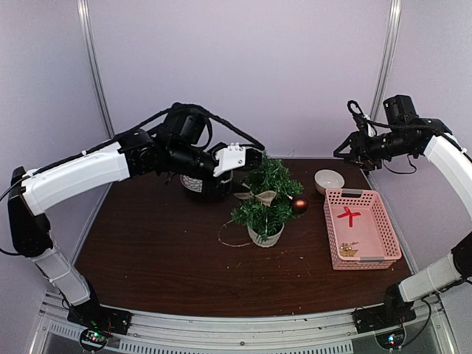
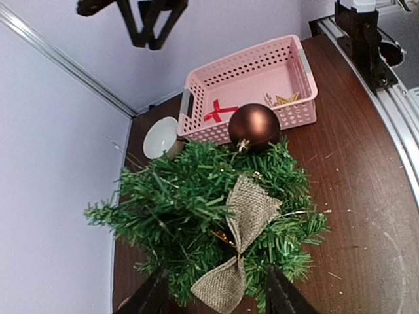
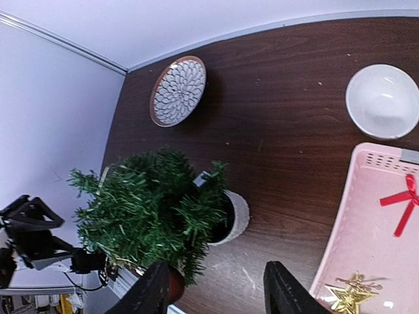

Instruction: Decorate the small christmas tree

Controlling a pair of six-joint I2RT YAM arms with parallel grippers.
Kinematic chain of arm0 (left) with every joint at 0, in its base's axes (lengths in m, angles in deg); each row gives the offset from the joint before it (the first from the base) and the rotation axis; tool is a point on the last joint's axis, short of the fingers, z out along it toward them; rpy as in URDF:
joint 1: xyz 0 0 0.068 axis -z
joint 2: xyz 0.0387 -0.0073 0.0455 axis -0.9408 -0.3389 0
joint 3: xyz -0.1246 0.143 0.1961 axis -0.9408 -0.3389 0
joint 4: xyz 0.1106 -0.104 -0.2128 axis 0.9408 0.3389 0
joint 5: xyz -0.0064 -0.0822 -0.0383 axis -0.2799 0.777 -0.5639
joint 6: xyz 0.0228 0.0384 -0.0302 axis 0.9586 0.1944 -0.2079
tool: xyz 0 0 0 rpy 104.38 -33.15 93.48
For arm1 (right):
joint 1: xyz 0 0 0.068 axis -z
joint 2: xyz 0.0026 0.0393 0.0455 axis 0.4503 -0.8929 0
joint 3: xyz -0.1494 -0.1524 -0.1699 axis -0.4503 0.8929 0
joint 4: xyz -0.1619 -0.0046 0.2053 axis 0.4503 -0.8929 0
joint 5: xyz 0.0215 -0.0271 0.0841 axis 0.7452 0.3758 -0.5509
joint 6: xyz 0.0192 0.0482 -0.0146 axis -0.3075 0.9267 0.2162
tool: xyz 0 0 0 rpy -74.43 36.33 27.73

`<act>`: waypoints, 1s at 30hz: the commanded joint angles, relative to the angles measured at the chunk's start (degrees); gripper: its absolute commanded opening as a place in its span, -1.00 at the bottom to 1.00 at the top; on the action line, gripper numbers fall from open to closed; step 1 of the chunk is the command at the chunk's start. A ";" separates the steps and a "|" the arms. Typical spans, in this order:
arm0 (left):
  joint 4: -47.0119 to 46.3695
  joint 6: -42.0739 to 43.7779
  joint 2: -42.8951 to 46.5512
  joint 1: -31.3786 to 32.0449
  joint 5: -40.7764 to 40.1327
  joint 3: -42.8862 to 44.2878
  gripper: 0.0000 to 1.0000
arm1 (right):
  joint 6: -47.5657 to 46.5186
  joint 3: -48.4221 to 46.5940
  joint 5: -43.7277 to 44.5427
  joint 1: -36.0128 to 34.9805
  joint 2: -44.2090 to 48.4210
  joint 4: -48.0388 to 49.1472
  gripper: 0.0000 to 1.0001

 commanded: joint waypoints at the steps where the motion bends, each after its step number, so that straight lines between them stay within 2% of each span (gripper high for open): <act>1: -1.24 -5.49 5.74 0.07 -2.54 -2.75 0.04 | -5.15 -0.25 8.26 1.94 1.30 -8.22 0.08; 7: -4.10 -11.94 8.98 -0.47 -7.39 -7.35 0.07 | -8.60 6.63 21.79 2.29 -0.15 -12.90 0.04; 12: -5.09 -12.77 9.16 -0.52 -8.58 -8.55 0.07 | -11.13 13.04 27.70 3.58 -3.97 -6.16 -0.05; 20: -5.09 -11.66 8.79 -0.81 -9.36 -8.79 0.07 | -17.81 12.09 33.44 5.14 -16.86 2.51 -0.23; 30: -3.43 -10.80 9.26 -0.92 -10.33 -9.10 0.07 | -24.90 8.00 36.93 7.90 -28.69 5.58 -0.34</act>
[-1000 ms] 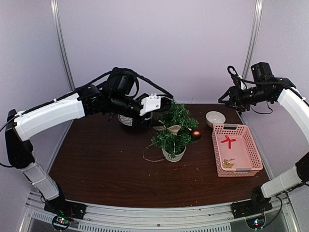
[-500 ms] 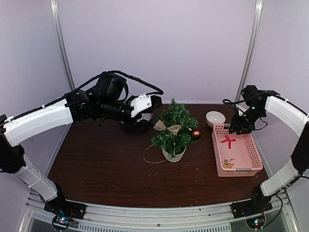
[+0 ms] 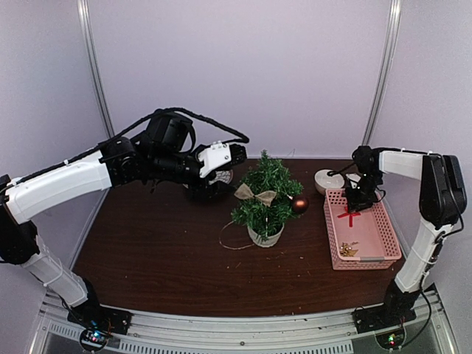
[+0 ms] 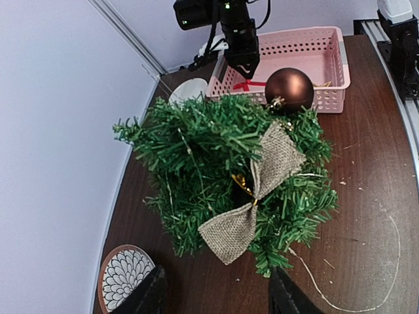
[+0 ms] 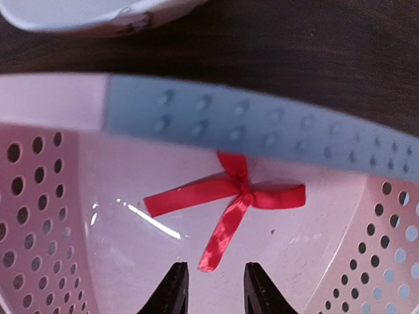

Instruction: Decorate the small christmas tree

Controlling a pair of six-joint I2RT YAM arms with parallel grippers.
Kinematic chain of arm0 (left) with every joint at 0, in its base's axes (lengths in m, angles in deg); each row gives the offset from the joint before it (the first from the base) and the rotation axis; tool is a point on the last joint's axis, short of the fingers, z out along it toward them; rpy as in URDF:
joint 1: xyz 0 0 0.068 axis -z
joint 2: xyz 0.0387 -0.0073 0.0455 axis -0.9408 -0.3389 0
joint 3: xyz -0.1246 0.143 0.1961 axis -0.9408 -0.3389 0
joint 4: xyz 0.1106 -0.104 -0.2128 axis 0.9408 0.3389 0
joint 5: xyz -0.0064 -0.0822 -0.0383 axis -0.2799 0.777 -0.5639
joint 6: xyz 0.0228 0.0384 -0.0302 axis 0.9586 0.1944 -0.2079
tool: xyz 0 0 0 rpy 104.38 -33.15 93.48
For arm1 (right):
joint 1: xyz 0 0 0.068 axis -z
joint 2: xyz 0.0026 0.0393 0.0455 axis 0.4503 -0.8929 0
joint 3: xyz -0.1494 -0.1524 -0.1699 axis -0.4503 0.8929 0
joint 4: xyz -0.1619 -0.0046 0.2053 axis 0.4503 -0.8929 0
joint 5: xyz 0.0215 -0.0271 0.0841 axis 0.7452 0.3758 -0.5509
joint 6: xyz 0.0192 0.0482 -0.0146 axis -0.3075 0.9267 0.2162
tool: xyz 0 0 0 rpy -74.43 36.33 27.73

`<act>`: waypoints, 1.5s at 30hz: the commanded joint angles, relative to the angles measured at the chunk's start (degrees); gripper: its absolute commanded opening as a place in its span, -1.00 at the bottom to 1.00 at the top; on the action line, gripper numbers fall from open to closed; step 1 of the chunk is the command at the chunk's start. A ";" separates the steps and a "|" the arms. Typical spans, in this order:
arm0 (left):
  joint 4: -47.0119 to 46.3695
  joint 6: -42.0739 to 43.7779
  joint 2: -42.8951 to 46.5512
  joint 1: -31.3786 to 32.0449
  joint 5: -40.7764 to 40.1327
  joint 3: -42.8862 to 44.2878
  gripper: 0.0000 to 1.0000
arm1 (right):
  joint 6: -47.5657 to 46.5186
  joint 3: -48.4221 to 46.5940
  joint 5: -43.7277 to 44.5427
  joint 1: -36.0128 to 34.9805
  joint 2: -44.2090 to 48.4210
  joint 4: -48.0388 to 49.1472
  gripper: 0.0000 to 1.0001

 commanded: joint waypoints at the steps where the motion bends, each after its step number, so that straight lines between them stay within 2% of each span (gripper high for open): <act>1: -0.93 0.71 0.49 -0.50 -1.22 -0.61 0.07 | -4.15 -3.08 2.83 2.23 -3.38 2.78 -0.34; 4: -0.43 1.27 0.65 -0.50 -1.38 -0.68 0.07 | -4.34 -3.66 1.65 4.18 -5.51 4.70 -0.34; 16: 1.13 1.42 0.25 -0.46 -2.38 -0.05 0.07 | -5.28 -6.59 -5.51 4.21 -11.58 7.69 -0.36; 20: 1.76 1.68 0.45 -0.48 -2.98 -0.39 0.07 | -5.53 -7.30 -5.50 4.21 -13.14 6.54 -0.47; 25: 1.97 2.02 0.67 -0.79 -2.96 -0.86 0.07 | -5.40 -5.08 -7.37 4.08 -12.18 6.79 -0.50; 27: 1.95 2.27 0.75 -0.85 -3.01 -1.17 0.07 | -5.42 -3.64 -7.84 3.93 -11.61 6.80 -0.60; 34: 1.22 2.77 1.12 -1.25 -3.15 -2.28 0.07 | -4.19 1.74 -8.84 3.42 -7.12 7.46 -0.99; 40: -0.74 -0.02 2.05 -2.28 -3.05 -3.70 0.07 | -2.68 -1.03 -7.72 2.99 3.44 2.80 -1.00; 45: -3.35 -2.89 3.43 -3.55 -2.80 -5.40 0.08 | -1.13 -8.39 -9.32 -1.47 11.79 -2.15 -1.00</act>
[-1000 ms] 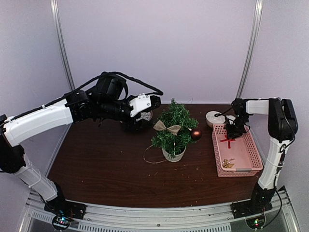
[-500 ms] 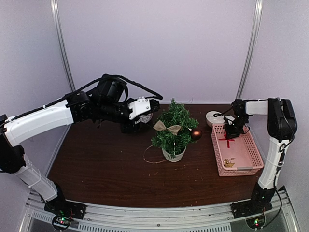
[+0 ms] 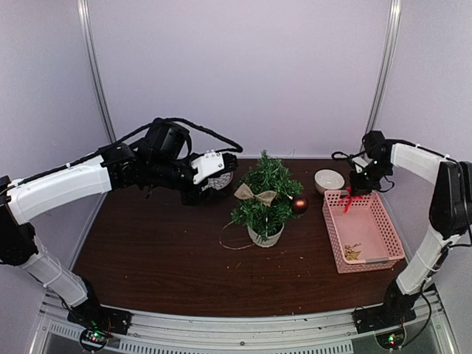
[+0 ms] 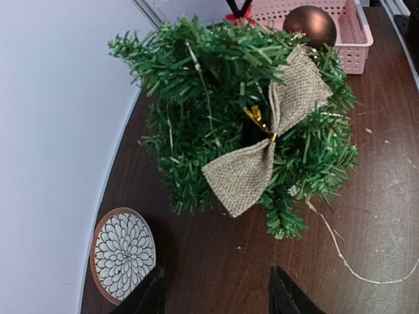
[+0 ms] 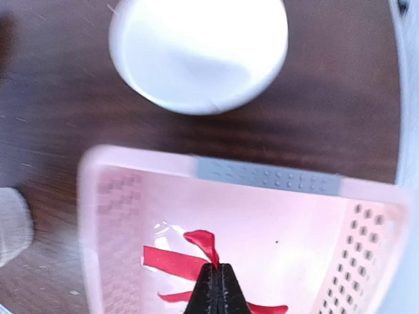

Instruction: Decorate the small christmas tree

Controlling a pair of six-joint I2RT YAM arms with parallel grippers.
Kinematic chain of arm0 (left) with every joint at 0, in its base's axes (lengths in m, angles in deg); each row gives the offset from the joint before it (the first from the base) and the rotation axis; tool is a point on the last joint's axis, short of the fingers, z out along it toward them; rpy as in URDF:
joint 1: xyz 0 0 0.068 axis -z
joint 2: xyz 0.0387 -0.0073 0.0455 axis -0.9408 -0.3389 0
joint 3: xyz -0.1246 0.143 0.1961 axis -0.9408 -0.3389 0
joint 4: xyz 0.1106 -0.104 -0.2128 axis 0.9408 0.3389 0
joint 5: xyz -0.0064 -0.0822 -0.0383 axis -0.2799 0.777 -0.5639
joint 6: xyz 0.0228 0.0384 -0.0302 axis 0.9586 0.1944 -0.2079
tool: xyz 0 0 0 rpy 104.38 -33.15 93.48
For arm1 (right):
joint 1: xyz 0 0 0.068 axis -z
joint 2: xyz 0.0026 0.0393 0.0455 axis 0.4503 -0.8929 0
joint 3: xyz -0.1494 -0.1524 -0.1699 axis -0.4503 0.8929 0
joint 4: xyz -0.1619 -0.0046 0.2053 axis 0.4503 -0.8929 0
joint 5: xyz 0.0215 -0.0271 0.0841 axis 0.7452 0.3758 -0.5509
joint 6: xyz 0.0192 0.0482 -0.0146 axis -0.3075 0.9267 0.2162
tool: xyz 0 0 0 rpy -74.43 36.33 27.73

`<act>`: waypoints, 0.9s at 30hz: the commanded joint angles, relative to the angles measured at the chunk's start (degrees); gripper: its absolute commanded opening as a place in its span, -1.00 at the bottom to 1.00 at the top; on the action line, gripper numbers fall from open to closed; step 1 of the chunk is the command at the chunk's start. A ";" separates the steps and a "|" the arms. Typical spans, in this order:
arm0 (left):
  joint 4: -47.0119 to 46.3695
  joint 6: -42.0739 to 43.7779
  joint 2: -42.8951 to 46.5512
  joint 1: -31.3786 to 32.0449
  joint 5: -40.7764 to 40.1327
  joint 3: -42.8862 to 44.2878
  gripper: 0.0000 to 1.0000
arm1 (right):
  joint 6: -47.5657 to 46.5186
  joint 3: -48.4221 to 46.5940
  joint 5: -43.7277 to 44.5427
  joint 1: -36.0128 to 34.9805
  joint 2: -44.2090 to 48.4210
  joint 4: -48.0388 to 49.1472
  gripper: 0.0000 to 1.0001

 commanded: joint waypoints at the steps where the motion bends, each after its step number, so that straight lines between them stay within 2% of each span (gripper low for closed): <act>1: -5.07 -3.75 2.94 -1.47 0.08 -1.34 0.08 | 1.55 -8.68 -1.60 -4.30 8.36 -4.99 -1.00; 9: -7.13 -7.70 4.33 -3.78 -0.79 -3.04 0.09 | 0.44 -29.98 -4.28 -18.86 10.42 -8.34 -1.00; 16: -7.90 -9.10 5.71 -3.96 -1.17 -5.05 0.10 | 3.43 -40.94 -3.98 -31.94 6.33 -5.68 -1.00; 21: -7.98 -13.59 5.36 -4.52 -0.26 -6.69 0.09 | 8.46 -36.66 -4.47 -33.62 7.93 -1.07 -1.00; 27: -14.19 -21.39 8.14 -6.83 1.75 -15.53 0.08 | 6.78 -29.97 -6.44 -33.55 13.22 -3.50 -1.00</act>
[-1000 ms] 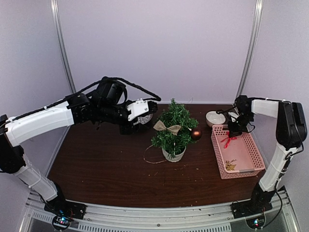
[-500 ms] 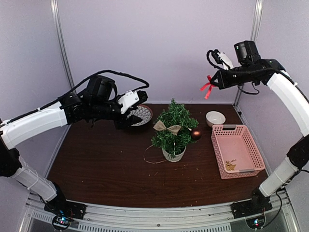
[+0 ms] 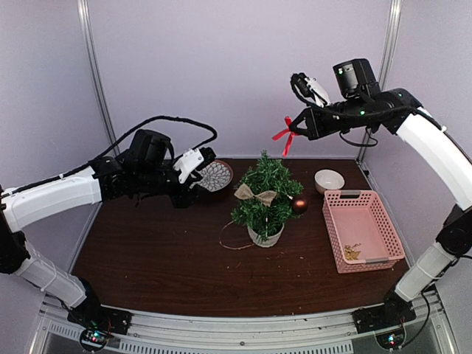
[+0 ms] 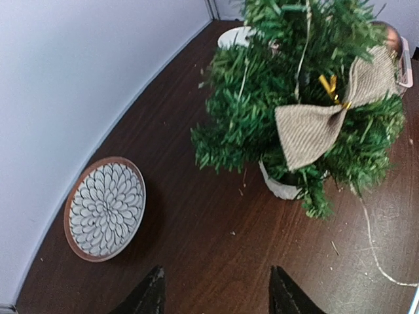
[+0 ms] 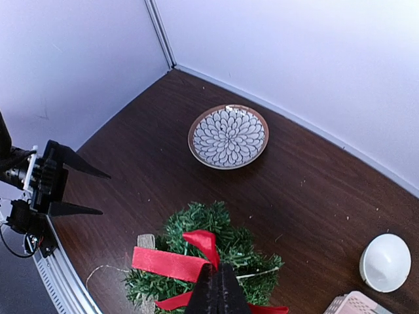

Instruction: Decorate the small christmas tree

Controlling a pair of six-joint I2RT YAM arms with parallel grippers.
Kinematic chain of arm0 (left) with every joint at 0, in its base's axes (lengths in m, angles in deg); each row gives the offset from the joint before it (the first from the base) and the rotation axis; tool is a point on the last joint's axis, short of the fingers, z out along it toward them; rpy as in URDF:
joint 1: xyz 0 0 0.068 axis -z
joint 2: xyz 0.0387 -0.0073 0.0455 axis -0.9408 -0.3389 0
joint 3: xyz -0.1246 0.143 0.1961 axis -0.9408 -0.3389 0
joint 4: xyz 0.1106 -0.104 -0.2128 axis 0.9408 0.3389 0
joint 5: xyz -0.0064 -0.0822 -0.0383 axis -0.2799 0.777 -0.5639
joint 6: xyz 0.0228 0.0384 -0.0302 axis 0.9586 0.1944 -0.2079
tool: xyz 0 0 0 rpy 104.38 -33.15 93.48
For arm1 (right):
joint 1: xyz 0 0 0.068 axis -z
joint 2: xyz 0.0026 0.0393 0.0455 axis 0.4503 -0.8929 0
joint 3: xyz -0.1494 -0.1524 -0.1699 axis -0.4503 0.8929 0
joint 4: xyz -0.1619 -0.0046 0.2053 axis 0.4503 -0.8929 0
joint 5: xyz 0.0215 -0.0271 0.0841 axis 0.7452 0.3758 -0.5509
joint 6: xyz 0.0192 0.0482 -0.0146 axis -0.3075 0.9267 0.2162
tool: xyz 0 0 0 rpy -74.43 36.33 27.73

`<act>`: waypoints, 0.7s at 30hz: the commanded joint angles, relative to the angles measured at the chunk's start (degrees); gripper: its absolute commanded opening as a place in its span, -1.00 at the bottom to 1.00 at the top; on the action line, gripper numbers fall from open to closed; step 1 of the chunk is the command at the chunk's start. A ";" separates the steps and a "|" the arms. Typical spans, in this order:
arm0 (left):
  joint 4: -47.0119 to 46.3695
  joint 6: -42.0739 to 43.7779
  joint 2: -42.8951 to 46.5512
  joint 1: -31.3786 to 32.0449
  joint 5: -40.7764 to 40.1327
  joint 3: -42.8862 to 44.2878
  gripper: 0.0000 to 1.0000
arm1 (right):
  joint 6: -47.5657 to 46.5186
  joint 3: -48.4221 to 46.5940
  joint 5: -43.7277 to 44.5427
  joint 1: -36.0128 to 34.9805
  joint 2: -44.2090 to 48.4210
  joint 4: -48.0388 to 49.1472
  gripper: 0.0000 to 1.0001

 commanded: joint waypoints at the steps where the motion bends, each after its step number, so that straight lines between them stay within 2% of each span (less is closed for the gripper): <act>1: -6.18 -6.65 2.59 -1.22 1.51 -5.50 0.08 | -0.18 4.62 -2.82 -0.03 5.84 -1.23 -1.00; 8: -7.52 -8.66 1.97 -1.34 1.81 -7.59 0.08 | 2.72 12.66 -1.52 0.46 10.47 -2.51 -1.00; 13: -7.73 -8.68 1.37 -1.32 2.41 -6.98 0.08 | 4.96 15.65 -6.21 1.04 8.91 3.63 -1.00; 21: -7.57 -7.75 0.76 -1.31 2.18 -5.95 0.08 | -2.91 15.58 -13.09 1.03 4.04 4.35 -1.00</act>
